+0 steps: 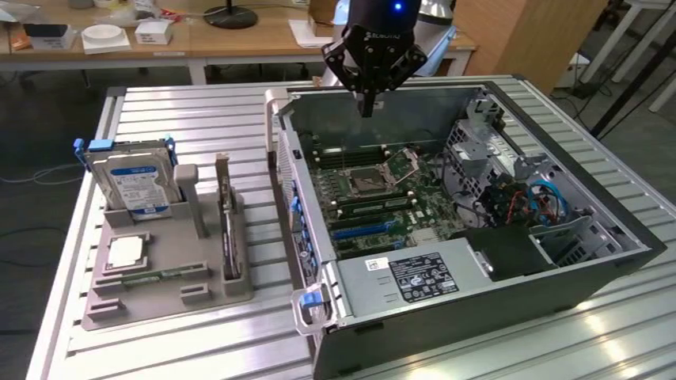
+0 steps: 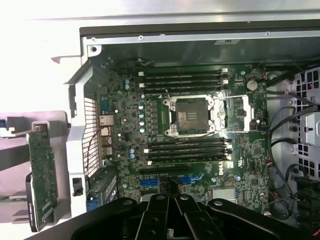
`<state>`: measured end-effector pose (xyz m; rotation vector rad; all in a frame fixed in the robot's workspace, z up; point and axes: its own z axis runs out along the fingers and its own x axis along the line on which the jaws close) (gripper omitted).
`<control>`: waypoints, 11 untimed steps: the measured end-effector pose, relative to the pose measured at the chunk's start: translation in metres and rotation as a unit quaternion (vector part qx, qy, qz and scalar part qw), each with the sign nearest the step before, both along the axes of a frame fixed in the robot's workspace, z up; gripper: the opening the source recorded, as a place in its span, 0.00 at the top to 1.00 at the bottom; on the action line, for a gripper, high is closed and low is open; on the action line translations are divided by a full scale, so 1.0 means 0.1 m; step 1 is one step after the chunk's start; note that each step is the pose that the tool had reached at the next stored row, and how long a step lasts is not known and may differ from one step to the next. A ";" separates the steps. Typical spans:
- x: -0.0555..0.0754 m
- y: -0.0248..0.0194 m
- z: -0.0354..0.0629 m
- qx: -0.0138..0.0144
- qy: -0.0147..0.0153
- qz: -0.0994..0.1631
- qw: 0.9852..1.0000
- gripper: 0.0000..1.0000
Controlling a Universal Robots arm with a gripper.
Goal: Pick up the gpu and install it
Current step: 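Reach for the gpu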
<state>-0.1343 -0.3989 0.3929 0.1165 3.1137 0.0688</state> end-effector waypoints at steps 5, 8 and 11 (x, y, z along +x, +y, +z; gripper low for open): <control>-0.03 0.000 -0.002 0.000 0.000 0.000 1.000 0.89; -0.08 0.000 -0.005 0.000 0.000 0.000 1.000 0.89; -0.14 0.000 -0.008 0.000 0.000 0.000 1.000 0.89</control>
